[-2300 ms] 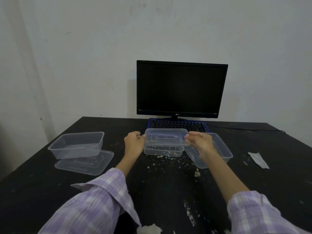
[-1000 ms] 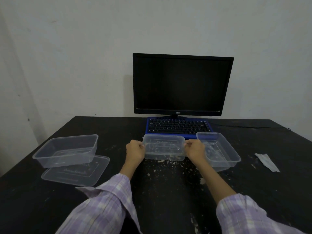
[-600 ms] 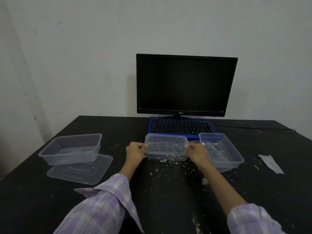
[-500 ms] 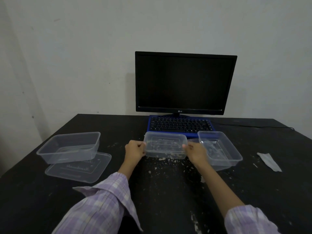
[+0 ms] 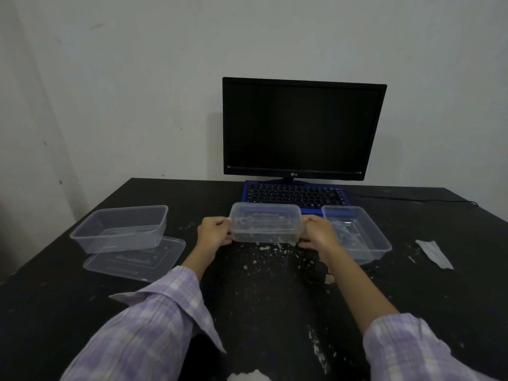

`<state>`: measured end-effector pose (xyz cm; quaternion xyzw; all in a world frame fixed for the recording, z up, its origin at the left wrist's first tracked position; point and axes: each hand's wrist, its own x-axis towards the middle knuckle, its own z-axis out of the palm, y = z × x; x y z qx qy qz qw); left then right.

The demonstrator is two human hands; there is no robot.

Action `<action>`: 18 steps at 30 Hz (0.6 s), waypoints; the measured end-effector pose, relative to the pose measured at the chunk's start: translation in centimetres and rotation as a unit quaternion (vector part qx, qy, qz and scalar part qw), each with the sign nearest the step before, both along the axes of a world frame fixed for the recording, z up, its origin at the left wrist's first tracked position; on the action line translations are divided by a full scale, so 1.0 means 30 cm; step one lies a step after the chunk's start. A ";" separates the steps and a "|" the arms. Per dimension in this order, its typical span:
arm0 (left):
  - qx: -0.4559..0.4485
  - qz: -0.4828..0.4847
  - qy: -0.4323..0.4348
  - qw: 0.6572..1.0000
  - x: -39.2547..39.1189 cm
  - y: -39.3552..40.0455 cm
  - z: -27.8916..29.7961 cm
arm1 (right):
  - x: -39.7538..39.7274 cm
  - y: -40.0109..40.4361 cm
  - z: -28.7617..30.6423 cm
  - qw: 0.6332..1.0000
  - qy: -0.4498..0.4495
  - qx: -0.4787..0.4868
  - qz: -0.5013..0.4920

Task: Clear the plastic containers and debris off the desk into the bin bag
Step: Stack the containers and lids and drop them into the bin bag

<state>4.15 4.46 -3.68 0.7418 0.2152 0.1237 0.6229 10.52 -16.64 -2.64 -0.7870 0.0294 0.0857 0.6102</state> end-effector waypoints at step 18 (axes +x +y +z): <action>-0.043 0.084 -0.075 0.993 -0.650 0.115 0.144 | -0.471 0.092 0.087 0.960 0.046 0.216 0.174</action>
